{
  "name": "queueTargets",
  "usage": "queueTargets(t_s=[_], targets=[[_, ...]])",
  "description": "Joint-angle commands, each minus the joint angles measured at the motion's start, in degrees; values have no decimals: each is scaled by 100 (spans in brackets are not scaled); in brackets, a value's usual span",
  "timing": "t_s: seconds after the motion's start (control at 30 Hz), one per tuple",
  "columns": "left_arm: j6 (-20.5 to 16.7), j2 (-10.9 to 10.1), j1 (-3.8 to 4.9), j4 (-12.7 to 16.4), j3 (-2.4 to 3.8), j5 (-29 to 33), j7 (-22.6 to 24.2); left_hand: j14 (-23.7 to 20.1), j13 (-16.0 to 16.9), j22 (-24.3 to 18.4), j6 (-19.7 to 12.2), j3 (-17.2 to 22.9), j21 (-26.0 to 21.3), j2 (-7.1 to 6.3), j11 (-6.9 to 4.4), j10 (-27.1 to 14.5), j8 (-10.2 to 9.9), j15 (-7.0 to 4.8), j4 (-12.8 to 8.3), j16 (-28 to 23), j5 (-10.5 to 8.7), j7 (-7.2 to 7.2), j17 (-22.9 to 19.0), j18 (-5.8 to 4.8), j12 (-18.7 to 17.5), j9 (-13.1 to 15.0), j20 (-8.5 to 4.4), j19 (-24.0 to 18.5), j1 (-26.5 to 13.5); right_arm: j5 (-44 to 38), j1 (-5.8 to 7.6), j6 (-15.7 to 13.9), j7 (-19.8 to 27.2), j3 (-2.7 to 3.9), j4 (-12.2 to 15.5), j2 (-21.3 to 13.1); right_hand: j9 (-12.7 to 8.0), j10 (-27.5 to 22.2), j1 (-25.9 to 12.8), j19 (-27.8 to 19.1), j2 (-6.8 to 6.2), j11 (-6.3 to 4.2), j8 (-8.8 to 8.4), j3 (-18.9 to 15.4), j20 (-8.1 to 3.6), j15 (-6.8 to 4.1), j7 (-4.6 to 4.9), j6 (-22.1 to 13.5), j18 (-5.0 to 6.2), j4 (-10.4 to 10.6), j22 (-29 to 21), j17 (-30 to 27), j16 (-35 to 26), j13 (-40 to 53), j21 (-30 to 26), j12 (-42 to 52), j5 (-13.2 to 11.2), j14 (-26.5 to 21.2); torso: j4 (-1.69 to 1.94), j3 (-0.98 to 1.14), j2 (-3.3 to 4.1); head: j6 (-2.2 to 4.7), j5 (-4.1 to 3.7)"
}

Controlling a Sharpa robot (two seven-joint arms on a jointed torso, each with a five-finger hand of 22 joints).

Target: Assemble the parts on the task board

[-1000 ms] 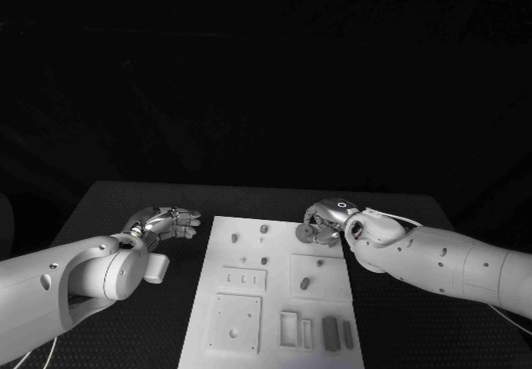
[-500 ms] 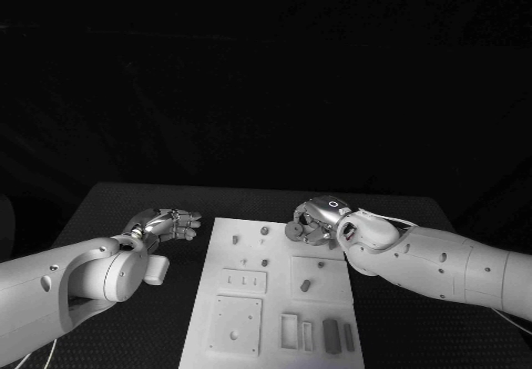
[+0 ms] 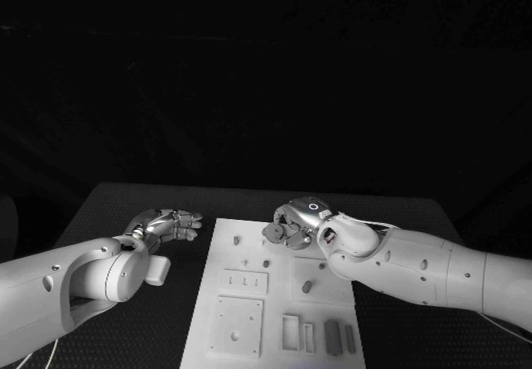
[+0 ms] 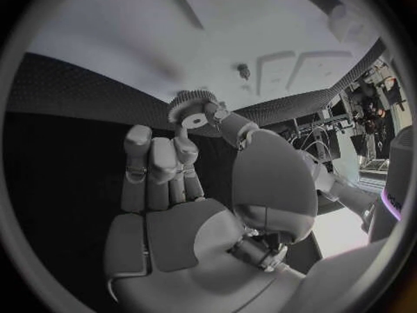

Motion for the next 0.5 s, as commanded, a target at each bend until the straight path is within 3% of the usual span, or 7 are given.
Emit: queueTargets(t_s=[0.03,0.27,0.37,0.5], targets=[[56,26,7,3,6,-16,59,-37,8,98,-27,11,33,-10,15,-32,-24,11,2,28,5,-13,-8,-5,-35,8,-17,-42,-53,-314,4,-55,-166,2,-14,112,6,21,9,33,-46,-19,15,5,-8,-32,52,743,240,26,-5,-6,10,-8,35,-15,-23,22,0,0,0,17,19],[73,58,7,-13,6,-8,51,-38,10,98,-27,11,34,-9,15,-31,-25,10,2,28,2,-12,-9,-4,-37,9,-18,-42,-53,-401,-7,-72,-203,-3,-201,390,10,24,-1,37,-53,-20,11,14,-9,-33,51,740,240,43,-6,-25,-3,-12,39,-19,-23,18,21,-7,1,56,5],[93,62,7,-7,6,1,47,-38,11,98,-27,10,34,-9,15,-31,-26,10,4,29,0,-11,-9,-4,-38,10,-17,-42,-56,-482,-51,-125,-212,-9,-246,476,11,24,-1,37,-55,-20,9,16,-10,-33,52,737,240,44,-7,-31,-7,-13,39,-21,-23,16,5,3,0,53,20],[100,69,7,-11,7,1,41,-39,12,97,-29,8,34,-9,14,-34,-28,11,5,29,-2,-12,-10,-4,-42,11,-17,-42,-59,-551,-90,-129,-216,-10,-287,559,12,23,8,38,-62,-20,2,24,-13,-34,52,726,240,38,-8,-46,-18,-18,40,-28,-23,13,5,0,3,39,35]])
